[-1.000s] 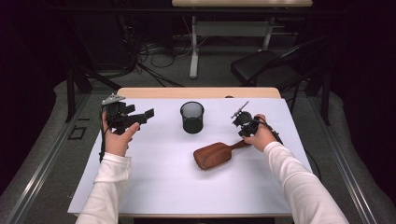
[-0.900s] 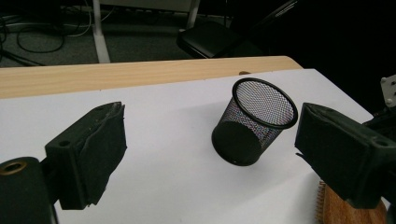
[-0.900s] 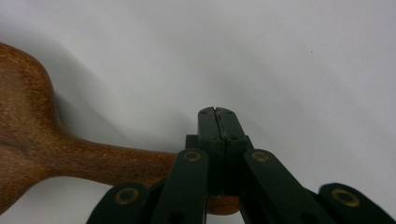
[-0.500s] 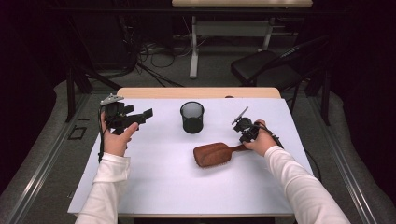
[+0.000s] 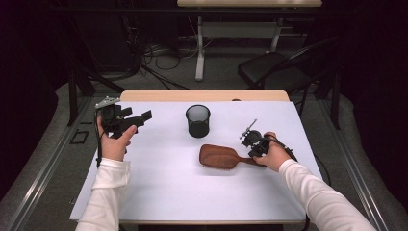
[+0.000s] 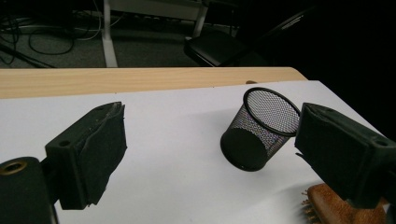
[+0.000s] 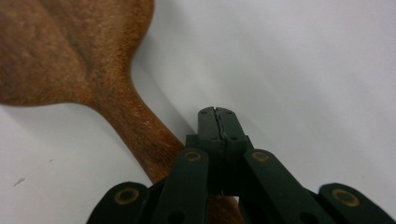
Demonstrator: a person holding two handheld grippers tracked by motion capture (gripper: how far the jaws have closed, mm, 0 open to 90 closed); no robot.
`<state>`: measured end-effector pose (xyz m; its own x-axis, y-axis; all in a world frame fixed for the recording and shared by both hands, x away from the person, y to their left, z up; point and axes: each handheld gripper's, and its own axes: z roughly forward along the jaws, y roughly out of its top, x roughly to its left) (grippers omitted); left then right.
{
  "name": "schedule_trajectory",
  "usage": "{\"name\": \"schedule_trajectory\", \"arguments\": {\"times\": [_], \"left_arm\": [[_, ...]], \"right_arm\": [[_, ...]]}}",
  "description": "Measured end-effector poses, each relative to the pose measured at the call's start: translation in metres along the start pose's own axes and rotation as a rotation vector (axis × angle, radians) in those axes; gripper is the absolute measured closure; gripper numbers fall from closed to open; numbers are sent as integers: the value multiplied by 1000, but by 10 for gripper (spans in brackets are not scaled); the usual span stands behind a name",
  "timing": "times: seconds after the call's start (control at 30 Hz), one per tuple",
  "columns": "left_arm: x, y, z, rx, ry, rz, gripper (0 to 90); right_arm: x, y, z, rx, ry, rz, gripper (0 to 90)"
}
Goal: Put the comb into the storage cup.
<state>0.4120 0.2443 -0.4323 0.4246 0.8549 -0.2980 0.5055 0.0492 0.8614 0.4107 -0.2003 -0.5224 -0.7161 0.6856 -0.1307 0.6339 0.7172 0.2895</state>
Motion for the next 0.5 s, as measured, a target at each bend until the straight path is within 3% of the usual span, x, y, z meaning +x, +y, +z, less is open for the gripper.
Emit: {"name": "schedule_trajectory", "arguments": {"times": [0.5], "left_arm": [[3,0,-2,-1,4,-7,88]], "right_arm": [[15,-6,-5,8,27,-35,900]]}}
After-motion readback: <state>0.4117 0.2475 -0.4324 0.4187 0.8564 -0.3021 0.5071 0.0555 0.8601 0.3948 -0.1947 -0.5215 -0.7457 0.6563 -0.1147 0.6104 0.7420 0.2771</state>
